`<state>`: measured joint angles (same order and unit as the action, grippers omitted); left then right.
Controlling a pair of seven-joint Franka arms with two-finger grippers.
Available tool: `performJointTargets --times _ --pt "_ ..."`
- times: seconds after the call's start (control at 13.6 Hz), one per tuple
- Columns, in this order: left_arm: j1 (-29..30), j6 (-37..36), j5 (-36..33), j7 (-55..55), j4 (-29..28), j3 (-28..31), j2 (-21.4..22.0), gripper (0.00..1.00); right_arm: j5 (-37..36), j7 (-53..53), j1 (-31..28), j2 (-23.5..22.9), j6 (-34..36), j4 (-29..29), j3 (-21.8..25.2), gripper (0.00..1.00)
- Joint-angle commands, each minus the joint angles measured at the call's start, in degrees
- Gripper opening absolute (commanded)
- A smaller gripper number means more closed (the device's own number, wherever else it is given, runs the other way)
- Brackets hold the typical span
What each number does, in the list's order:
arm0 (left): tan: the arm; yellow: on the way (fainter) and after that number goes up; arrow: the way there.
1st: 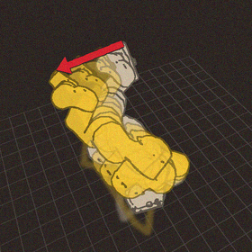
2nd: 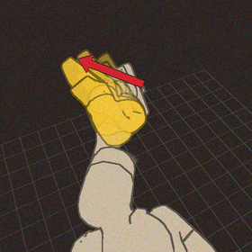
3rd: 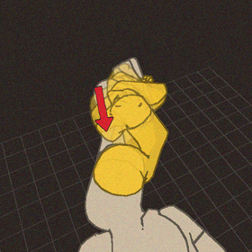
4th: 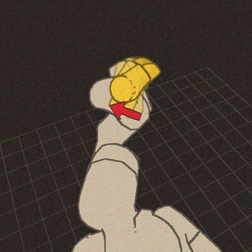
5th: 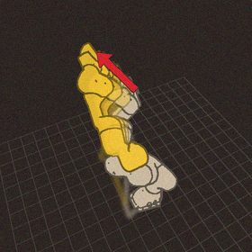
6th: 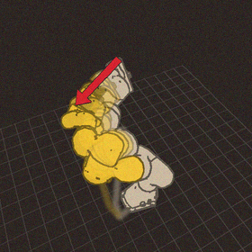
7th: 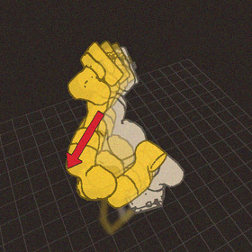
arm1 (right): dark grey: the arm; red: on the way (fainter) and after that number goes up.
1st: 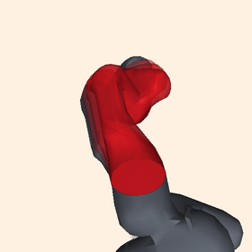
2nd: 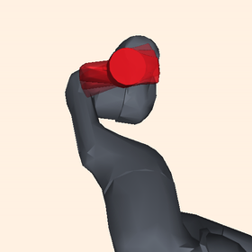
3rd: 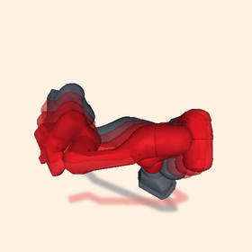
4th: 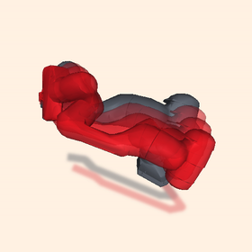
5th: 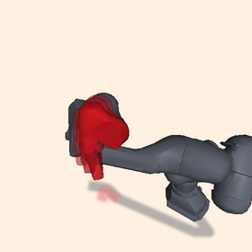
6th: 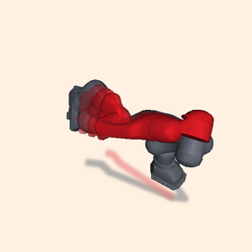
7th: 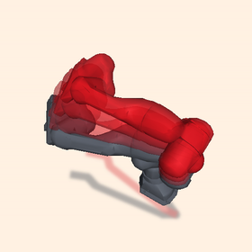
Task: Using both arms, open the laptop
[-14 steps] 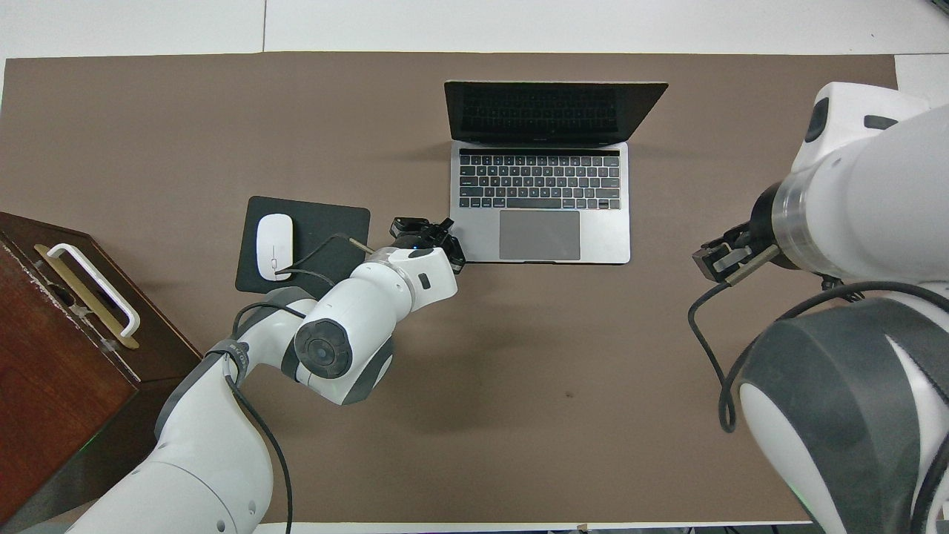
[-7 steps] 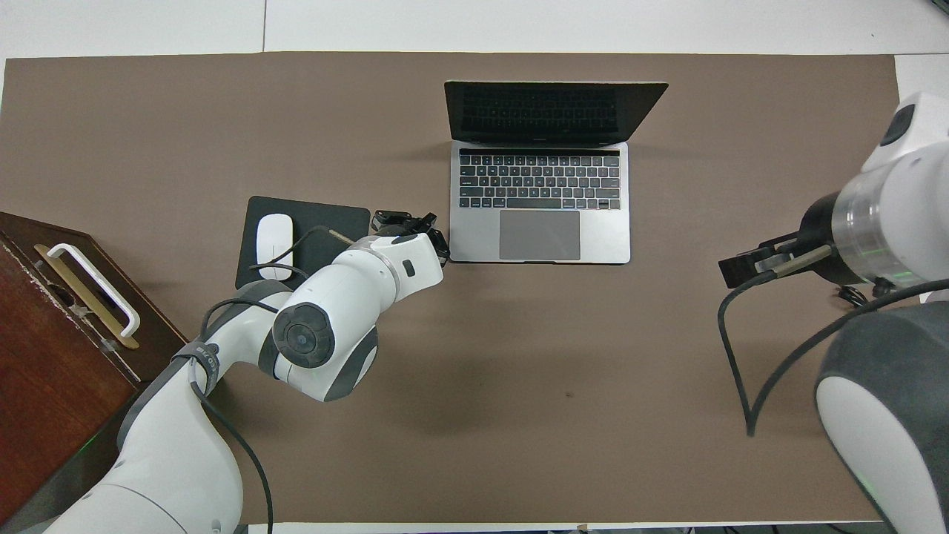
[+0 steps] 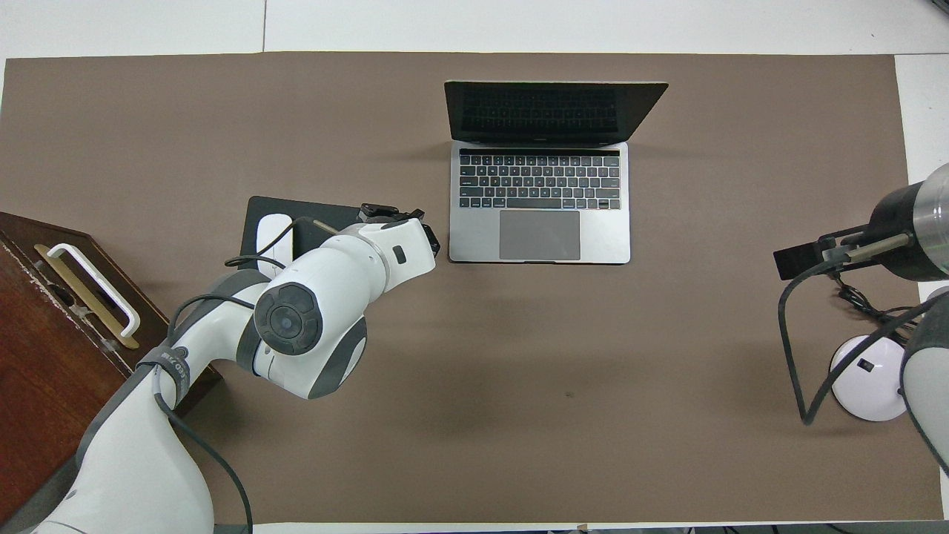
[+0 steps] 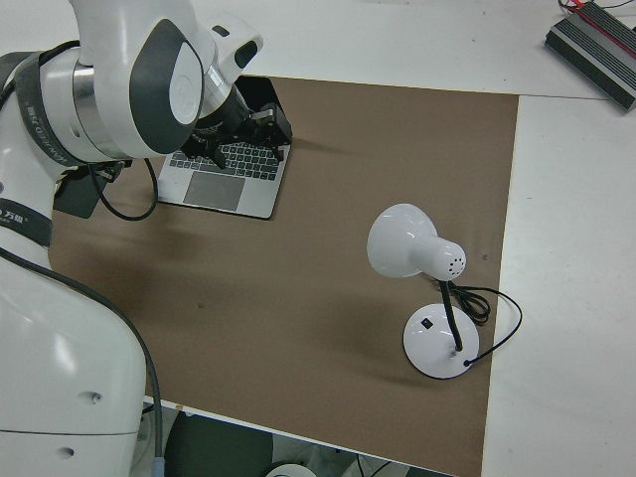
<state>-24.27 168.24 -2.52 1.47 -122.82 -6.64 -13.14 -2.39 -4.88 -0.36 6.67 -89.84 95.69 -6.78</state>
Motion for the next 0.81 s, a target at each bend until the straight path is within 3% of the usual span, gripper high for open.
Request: performJointTargets --times 0.0,0.73 --pt "1.6 -4.32 -0.12 -0.51 0.91 -0.65 2.06 0.0 1.69 1.1 -0.52 -0.26 2.04 -2.26 0.1 1.0" --pt "4.93 -20.04 1.38 0.02 10.05 -0.65 2.94 0.0 1.51 1.54 0.18 -6.76 1.87 -8.5 3.26 1.0"
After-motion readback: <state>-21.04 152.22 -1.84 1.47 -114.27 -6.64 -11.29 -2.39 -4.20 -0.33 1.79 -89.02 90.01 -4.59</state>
